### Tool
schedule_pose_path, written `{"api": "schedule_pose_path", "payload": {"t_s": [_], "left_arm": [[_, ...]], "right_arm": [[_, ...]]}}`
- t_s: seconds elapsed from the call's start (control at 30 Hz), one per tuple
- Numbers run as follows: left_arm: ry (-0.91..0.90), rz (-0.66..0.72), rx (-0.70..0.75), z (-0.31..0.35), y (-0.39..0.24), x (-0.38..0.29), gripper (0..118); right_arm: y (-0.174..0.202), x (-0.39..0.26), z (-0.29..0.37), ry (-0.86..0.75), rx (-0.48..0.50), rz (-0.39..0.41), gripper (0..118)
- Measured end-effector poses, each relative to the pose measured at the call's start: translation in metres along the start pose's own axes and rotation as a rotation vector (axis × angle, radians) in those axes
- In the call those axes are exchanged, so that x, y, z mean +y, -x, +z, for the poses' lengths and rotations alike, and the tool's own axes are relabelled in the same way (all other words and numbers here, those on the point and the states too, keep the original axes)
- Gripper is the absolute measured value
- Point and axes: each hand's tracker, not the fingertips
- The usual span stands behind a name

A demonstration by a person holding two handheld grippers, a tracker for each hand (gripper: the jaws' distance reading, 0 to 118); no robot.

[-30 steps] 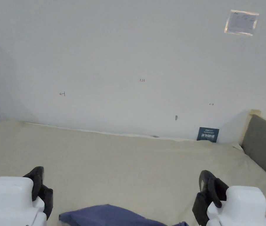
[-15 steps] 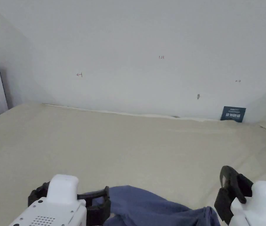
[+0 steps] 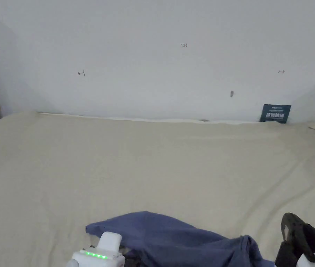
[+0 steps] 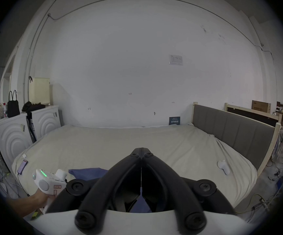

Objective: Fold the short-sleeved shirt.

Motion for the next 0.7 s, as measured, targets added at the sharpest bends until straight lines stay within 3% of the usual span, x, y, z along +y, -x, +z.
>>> {"api": "schedule_pose_path", "payload": {"t_s": [0.07,0.1,0.13,0.17,0.27,0.57,0.63,0.67,0.7], "left_arm": [[0.022,-0.049,0.021,-0.011,-0.005,0.0,110],[0.033,-0.067,-0.023,-0.015,-0.008,0.0,90],[0.05,-0.081,-0.065,-0.018,-0.011,-0.001,39],[0.103,-0.096,-0.074,-0.022,-0.016,-0.001,4],[0.038,-0.122,0.016,-0.006,-0.029,-0.005,4],[-0.115,0.034,-0.077,0.072,0.004,-0.025,4],[-0.129,0.04,-0.089,0.092,0.007,-0.031,4],[-0.156,0.051,-0.078,0.104,0.009,-0.036,4],[-0.165,0.063,-0.089,0.111,0.012,-0.038,4]], "right_arm": [[-0.007,-0.004,-0.003,0.008,-0.021,-0.003,1],[-0.01,-0.005,-0.004,0.012,-0.032,-0.011,1],[-0.012,-0.006,-0.006,0.018,-0.037,-0.02,1],[-0.013,-0.007,-0.009,0.025,-0.04,-0.026,1],[-0.012,-0.009,-0.012,0.039,-0.047,-0.015,1],[0.009,-0.025,-0.037,0.088,0.008,0.035,2],[0.019,-0.029,-0.05,0.107,0.043,0.082,24],[0.025,-0.03,-0.059,0.109,0.077,0.114,51],[0.031,-0.032,-0.069,0.107,0.117,0.142,96]]}}
